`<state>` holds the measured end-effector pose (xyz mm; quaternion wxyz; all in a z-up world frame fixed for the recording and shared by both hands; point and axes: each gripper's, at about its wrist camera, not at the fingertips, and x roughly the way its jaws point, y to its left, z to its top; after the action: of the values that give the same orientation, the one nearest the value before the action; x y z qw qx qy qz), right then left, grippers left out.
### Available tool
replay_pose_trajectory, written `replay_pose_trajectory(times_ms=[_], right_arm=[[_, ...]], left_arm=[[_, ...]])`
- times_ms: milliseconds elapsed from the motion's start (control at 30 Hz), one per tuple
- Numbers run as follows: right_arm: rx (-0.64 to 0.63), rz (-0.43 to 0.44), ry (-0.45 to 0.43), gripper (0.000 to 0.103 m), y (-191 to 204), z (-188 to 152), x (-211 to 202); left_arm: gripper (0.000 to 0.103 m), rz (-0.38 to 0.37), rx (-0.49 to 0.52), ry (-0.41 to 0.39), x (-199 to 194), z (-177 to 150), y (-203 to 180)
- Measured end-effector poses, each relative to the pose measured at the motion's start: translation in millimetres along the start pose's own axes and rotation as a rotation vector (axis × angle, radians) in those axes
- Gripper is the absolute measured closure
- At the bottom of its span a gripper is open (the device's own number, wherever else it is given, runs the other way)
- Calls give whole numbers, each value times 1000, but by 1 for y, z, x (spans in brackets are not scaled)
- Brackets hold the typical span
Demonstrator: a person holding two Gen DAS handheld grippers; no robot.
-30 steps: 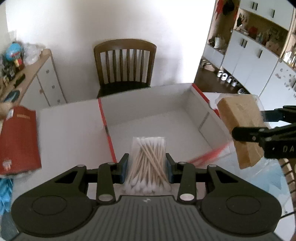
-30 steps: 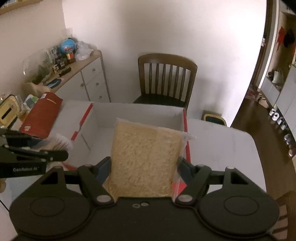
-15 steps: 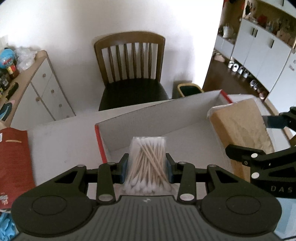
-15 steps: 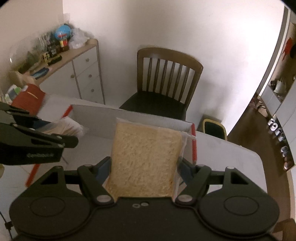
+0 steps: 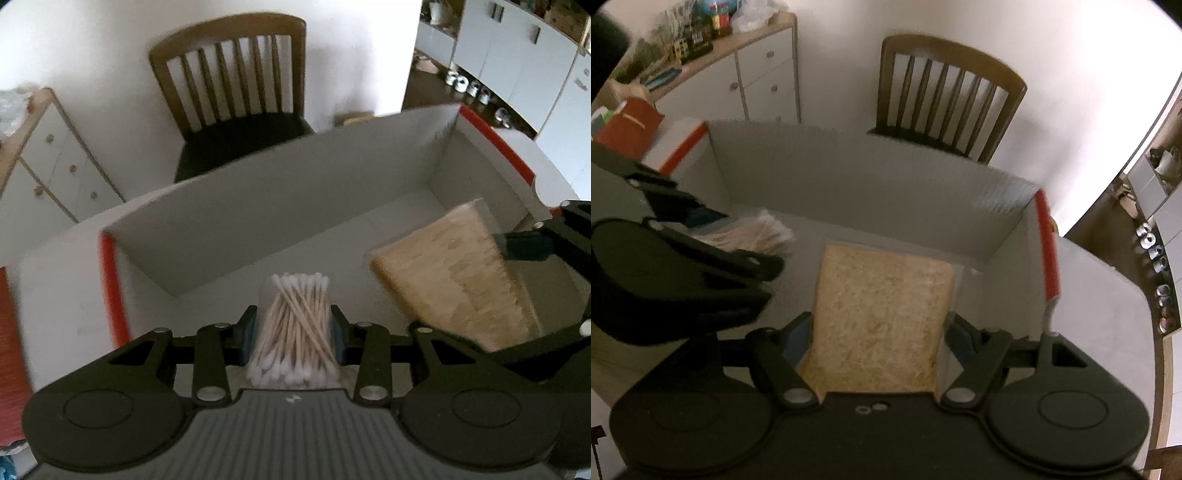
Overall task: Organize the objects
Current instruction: 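Carry both bags over the red box and lower them inside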
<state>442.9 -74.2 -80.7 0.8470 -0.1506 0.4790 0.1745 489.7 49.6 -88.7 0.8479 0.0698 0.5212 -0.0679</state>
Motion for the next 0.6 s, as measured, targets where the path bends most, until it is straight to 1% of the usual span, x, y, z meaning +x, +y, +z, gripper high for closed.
replay_pose_trajectory(times_ms=[133,200,267,433,500,533,567,600], right_arm=[[11,-12,39,29,-1,-3,7],[13,6,48,29,-3,-3,7],[13,25,77,29,-4,-2,8],[39,41,134,28,-8,-2,13],[38,48,149,28,-9,-3,13],[37,51,151,27,-9,-3,12],[35,49,146,27,-9,-3,11],[32,44,142,26,-9,-4,9]], left_arm=[[65,-1,15,39,12,-1,-4],[65,-4,3,60,17,0,-3],[64,-21,-8,97,23,0,0],[64,-32,-16,149,32,0,2],[60,-38,-22,152,32,-1,2],[55,-35,-27,146,31,-1,3],[47,-27,-32,138,29,-2,3],[43,-18,-37,126,27,-2,4]])
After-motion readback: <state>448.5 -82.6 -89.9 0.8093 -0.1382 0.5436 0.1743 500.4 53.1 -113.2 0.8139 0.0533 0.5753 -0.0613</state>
